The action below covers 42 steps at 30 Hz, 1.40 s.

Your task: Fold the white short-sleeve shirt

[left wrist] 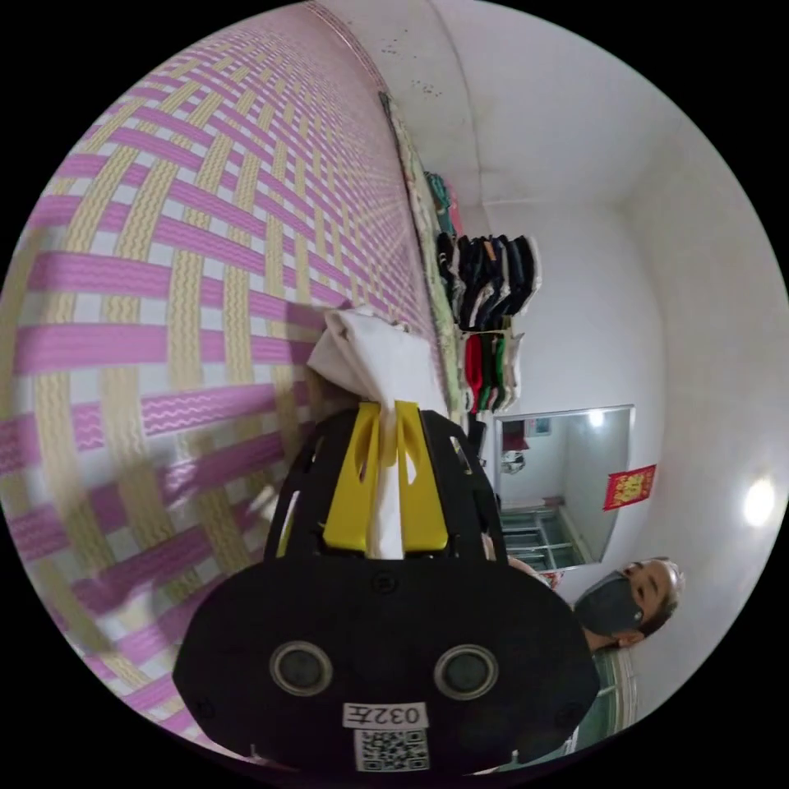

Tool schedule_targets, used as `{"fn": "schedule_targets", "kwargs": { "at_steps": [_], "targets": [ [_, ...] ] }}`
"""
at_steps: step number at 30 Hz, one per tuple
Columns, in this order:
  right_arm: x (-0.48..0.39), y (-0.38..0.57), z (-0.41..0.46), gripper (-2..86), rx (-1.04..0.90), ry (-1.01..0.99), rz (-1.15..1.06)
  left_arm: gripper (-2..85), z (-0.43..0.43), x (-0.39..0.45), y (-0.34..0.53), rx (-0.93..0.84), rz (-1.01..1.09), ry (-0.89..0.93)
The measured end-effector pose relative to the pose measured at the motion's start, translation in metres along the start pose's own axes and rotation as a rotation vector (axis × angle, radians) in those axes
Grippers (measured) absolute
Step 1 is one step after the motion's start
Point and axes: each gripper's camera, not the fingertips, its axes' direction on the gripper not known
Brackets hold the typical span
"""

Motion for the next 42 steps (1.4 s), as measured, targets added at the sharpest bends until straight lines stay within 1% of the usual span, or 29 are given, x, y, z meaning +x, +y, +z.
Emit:
{"fn": "schedule_targets", "kwargs": {
  "at_steps": [3,6,11,15,17,18,20,21,23,25,26,27,28,30,31,32,34,36,37,39,41,42],
  "targets": [
    [-0.014,0.017,-0.018,3.9,0.032,0.021,-0.055,-1.1,0.01,0.014,0.002,-0.009,0.021,0.058],
    [-0.036,0.036,-0.042,3.9,0.045,0.085,-0.129,-1.2,0.038,0.038,-0.005,-0.055,0.052,0.101],
    [-0.078,0.07,-0.113,3.9,0.115,0.242,-0.222,-1.2,0.122,0.1,-0.036,-0.184,0.111,0.234],
    [-0.106,0.075,-0.182,3.8,0.177,0.32,-0.244,-1.2,0.191,0.168,-0.071,-0.269,0.179,0.277],
    [-0.134,0.074,-0.239,3.8,0.259,0.394,-0.259,-1.2,0.241,0.23,-0.096,-0.309,0.238,0.326],
    [-0.143,0.074,-0.255,3.8,0.284,0.415,-0.268,-1.2,0.253,0.249,-0.103,-0.317,0.261,0.344],
    [-0.189,0.082,-0.318,3.8,0.419,0.457,-0.33,-1.2,0.299,0.336,-0.129,-0.335,0.383,0.41],
    [-0.202,0.085,-0.334,3.8,0.453,0.466,-0.351,-1.2,0.31,0.358,-0.134,-0.334,0.412,0.427],
    [-0.247,0.098,-0.393,3.8,0.603,0.518,-0.399,-1.2,0.355,0.443,-0.155,-0.326,0.507,0.487],
    [-0.264,0.104,-0.435,3.8,0.689,0.529,-0.397,-1.2,0.389,0.493,-0.169,-0.294,0.546,0.493],
    [-0.264,0.106,-0.461,3.9,0.728,0.525,-0.361,-1.1,0.414,0.514,-0.18,-0.269,0.534,0.477],
    [-0.259,0.107,-0.472,3.9,0.742,0.516,-0.333,-1.1,0.428,0.521,-0.185,-0.261,0.52,0.468],
    [-0.242,0.109,-0.494,3.9,0.767,0.497,-0.269,-1.0,0.46,0.527,-0.195,-0.255,0.494,0.445],
    [-0.203,0.114,-0.515,3.9,0.803,0.53,-0.141,-0.7,0.514,0.515,-0.208,-0.256,0.44,0.348],
    [-0.17,0.116,-0.522,4.1,0.803,0.571,-0.029,-0.2,0.553,0.495,-0.213,-0.274,0.386,0.243],
    [-0.131,0.118,-0.526,4.8,0.793,0.587,0.093,0.6,0.594,0.467,-0.216,-0.332,0.311,0.143],
    [-0.075,0.122,-0.524,6.8,0.745,0.566,0.231,3.0,0.642,0.424,-0.214,-0.419,0.219,0.093],
    [-0.046,0.131,-0.517,8.0,0.754,0.575,0.275,3.7,0.66,0.4,-0.207,-0.413,0.192,0.13],
    [-0.039,0.138,-0.513,7.9,0.787,0.558,0.247,3.9,0.659,0.397,-0.202,-0.379,0.209,0.169],
    [-0.042,0.149,-0.506,7.8,0.846,0.559,0.195,4.7,0.652,0.412,-0.19,-0.33,0.326,0.143],
    [-0.059,0.161,-0.495,7.8,0.929,0.701,0.168,5.5,0.637,0.445,-0.159,-0.241,0.548,0.03],
    [-0.063,0.164,-0.492,7.7,0.947,0.738,0.163,5.5,0.635,0.454,-0.149,-0.23,0.605,0.012]
  ]
}}
